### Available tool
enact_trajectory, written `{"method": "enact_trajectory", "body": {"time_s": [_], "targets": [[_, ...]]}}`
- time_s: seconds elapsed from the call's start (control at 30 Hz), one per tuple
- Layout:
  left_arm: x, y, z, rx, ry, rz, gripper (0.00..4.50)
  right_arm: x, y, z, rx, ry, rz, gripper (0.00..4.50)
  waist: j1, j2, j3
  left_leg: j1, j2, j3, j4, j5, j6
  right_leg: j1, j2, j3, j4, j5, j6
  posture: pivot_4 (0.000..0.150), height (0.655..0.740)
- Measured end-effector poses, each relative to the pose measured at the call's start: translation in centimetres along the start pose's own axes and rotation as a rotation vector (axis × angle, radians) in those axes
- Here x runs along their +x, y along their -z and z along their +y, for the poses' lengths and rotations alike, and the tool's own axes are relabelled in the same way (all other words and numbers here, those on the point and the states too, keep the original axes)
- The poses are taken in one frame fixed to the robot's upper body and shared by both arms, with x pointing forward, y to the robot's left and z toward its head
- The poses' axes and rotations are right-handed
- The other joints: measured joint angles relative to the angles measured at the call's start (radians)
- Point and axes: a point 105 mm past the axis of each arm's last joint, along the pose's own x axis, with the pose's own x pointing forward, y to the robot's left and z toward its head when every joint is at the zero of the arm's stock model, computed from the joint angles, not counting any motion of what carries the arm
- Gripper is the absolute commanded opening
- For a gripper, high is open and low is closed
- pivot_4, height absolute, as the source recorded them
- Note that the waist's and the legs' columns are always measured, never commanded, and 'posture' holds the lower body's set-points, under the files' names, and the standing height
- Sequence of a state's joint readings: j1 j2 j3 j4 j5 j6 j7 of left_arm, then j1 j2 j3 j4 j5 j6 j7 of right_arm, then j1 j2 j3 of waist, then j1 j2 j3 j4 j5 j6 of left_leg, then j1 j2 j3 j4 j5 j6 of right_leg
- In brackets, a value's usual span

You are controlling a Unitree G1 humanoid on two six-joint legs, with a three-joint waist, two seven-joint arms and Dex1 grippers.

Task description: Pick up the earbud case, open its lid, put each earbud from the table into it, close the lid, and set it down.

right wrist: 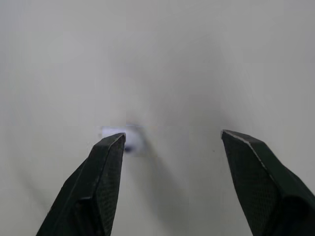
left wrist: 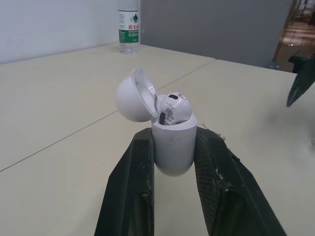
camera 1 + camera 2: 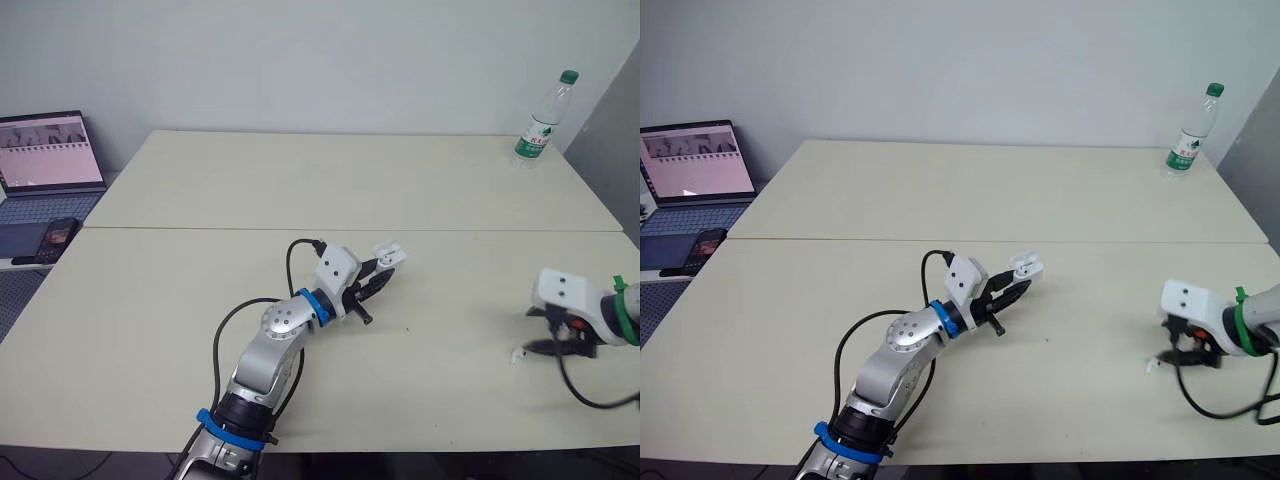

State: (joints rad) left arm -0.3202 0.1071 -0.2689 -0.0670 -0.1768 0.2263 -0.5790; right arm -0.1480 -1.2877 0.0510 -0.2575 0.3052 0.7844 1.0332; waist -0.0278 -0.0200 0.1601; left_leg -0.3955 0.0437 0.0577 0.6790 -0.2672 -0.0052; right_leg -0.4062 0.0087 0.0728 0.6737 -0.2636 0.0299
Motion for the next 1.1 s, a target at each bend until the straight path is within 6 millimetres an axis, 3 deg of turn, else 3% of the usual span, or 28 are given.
{"method": "enact_trajectory", "body": {"time_s": [0.13, 0.3, 0.43, 0.87, 1.1], "targets": [[0.0, 0.0, 0.0, 0.0, 0.001, 0.0, 0.77, 0.1, 0.3, 0.6, 0.18, 0.057, 0.044, 3.21, 0.001, 0.0, 0.0, -0.002, -0.001, -0.001, 0.0, 0.0, 0.0, -0.001, 0.003, 0.0, 0.0, -0.001, 0.001, 0.15, 0.7362], [0.0, 0.0, 0.0, 0.0, 0.002, 0.0, 0.77, -0.2, 2.3, 1.9, 0.145, 0.047, 0.153, 3.21, 0.001, 0.0, 0.0, -0.003, -0.001, 0.0, 0.0, 0.0, 0.0, -0.001, 0.003, -0.001, -0.001, -0.003, 0.006, 0.15, 0.7362], [0.1, 0.0, 0.0, 0.0, 0.003, -0.001, 0.77, -0.2, 2.7, 2.5, 0.133, 0.021, 0.165, 3.21, -0.001, 0.0, 0.0, -0.002, -0.001, 0.0, 0.0, 0.0, 0.0, -0.001, 0.004, 0.0, -0.001, -0.004, 0.006, 0.15, 0.7362], [0.1, -0.1, 0.0, 0.001, 0.003, -0.003, 0.77, 0.6, 2.8, 0.7, 0.065, 0.129, 0.17, 3.21, -0.001, -0.001, 0.001, -0.002, 0.0, 0.0, 0.0, 0.0, 0.0, -0.001, 0.005, 0.0, -0.001, -0.004, 0.006, 0.15, 0.7362], [0.1, -0.1, 0.0, 0.003, 0.001, -0.004, 0.77, 0.8, 0.7, -0.2, 0.076, 0.17, 0.079, 3.21, -0.002, -0.001, 0.001, -0.002, 0.0, 0.0, 0.0, 0.0, 0.0, -0.002, 0.005, 0.0, -0.001, -0.004, 0.006, 0.15, 0.7362]]}}
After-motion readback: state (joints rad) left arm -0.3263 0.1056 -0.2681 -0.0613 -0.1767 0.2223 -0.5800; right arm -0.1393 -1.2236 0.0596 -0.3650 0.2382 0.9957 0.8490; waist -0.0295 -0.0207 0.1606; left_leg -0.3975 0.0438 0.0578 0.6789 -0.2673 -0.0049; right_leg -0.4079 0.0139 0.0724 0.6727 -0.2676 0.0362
